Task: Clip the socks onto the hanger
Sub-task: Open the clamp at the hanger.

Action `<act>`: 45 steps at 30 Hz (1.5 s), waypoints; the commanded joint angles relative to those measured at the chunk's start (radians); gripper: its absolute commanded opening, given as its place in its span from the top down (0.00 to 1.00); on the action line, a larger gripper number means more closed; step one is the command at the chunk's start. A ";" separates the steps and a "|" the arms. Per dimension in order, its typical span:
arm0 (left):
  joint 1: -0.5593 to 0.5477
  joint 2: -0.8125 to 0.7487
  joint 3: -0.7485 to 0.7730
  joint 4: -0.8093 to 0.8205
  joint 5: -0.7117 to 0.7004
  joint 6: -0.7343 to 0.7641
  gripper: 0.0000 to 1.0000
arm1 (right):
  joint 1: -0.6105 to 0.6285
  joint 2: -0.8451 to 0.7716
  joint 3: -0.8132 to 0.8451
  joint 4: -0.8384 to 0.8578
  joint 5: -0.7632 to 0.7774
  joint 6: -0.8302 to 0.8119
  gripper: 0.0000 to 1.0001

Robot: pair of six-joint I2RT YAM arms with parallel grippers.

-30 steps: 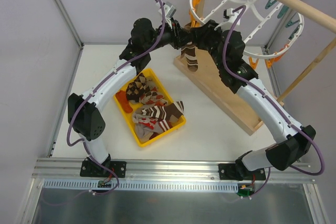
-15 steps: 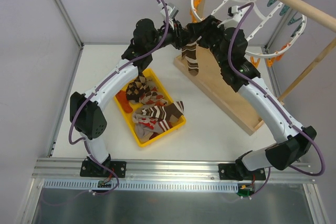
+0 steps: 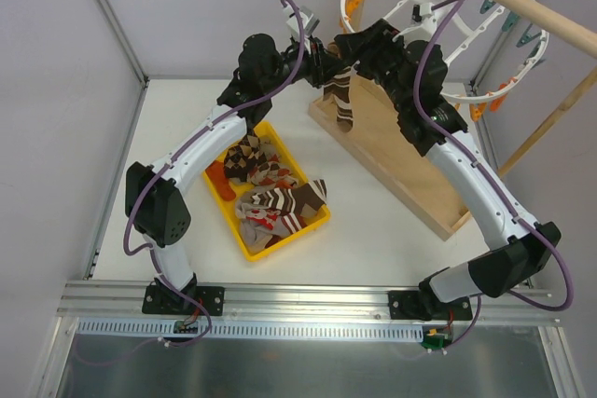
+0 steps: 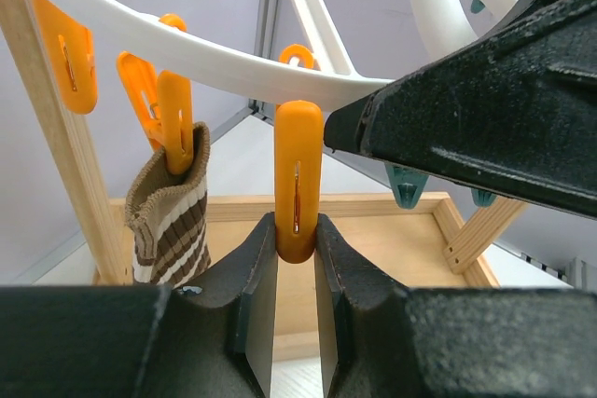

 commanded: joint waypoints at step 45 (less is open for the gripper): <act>-0.212 -0.088 -0.262 0.349 -0.332 0.268 0.95 | 0.024 -0.266 -0.120 -0.264 0.104 -0.183 0.20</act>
